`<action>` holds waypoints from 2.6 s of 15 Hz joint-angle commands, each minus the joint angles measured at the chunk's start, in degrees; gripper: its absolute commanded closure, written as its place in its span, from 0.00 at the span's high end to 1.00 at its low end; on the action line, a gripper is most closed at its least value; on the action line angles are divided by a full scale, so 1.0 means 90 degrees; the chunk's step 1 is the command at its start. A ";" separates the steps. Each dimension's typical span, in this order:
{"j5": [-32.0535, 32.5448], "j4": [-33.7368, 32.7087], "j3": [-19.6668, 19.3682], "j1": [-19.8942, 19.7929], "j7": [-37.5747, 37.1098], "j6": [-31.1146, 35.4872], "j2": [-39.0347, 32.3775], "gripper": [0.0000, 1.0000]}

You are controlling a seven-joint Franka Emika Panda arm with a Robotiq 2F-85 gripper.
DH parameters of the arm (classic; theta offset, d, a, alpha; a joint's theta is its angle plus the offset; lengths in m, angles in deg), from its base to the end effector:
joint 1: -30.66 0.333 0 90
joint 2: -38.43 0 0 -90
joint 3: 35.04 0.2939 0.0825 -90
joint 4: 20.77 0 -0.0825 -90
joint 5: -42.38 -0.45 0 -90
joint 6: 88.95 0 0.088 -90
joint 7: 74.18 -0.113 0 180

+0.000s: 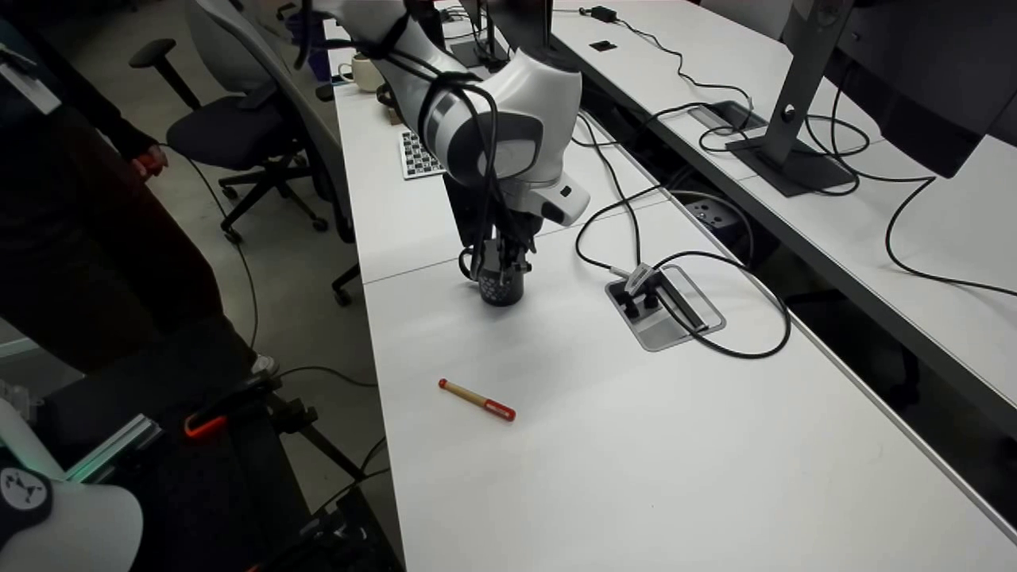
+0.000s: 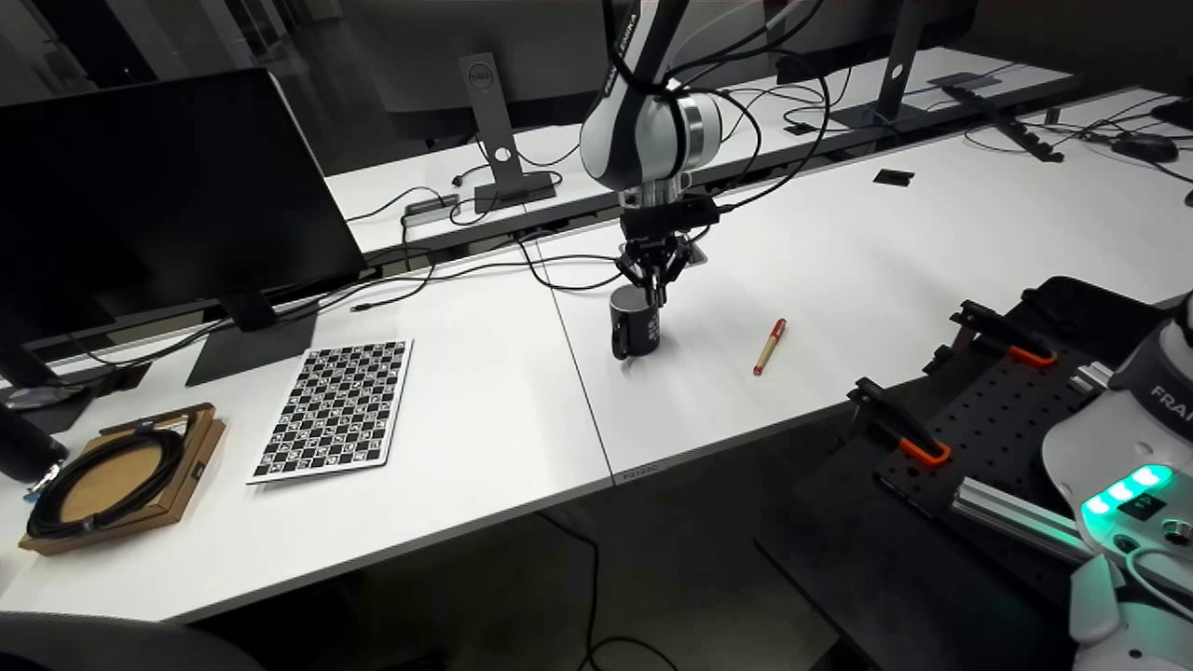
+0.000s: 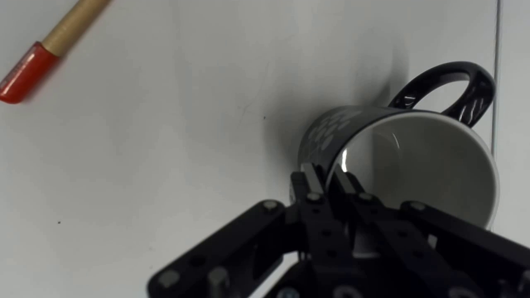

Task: Pick up the cup and put it on the right side of the table

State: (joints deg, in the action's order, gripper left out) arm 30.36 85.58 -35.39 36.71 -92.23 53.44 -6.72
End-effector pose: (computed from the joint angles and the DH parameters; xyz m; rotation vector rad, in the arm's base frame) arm 0.6197 0.0614 0.0002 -2.9965 0.5928 0.2714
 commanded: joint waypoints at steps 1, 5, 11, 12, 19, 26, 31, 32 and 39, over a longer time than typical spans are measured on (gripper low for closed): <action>-0.0144 -0.0014 0.0156 -0.0126 0.0043 0.0057 -0.0005 0.02; -0.0277 -0.0020 0.0304 -0.0253 0.0131 0.0020 0.0016 0.02; -0.0285 -0.0013 0.0285 -0.0260 0.0061 0.0086 0.0093 0.02; -0.0237 -0.0020 0.0234 -0.0233 0.0030 0.0102 0.0126 0.02; 0.0107 -0.0070 -0.0198 -0.0087 -0.0149 0.0179 0.0398 0.02; 0.0586 -0.0003 -0.0733 0.0034 -0.0498 0.0013 0.0733 0.02; 0.0874 0.0148 -0.1081 0.0055 -0.0918 -0.0034 0.0897 0.02; 0.0899 0.0206 -0.1133 0.0058 -0.1006 -0.0008 0.0923 0.02; 0.0780 0.1033 -0.1335 -0.0060 -0.1425 0.0382 0.1280 0.02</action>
State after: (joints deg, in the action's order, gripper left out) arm 37.39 89.31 -46.62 36.23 -102.66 54.69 0.61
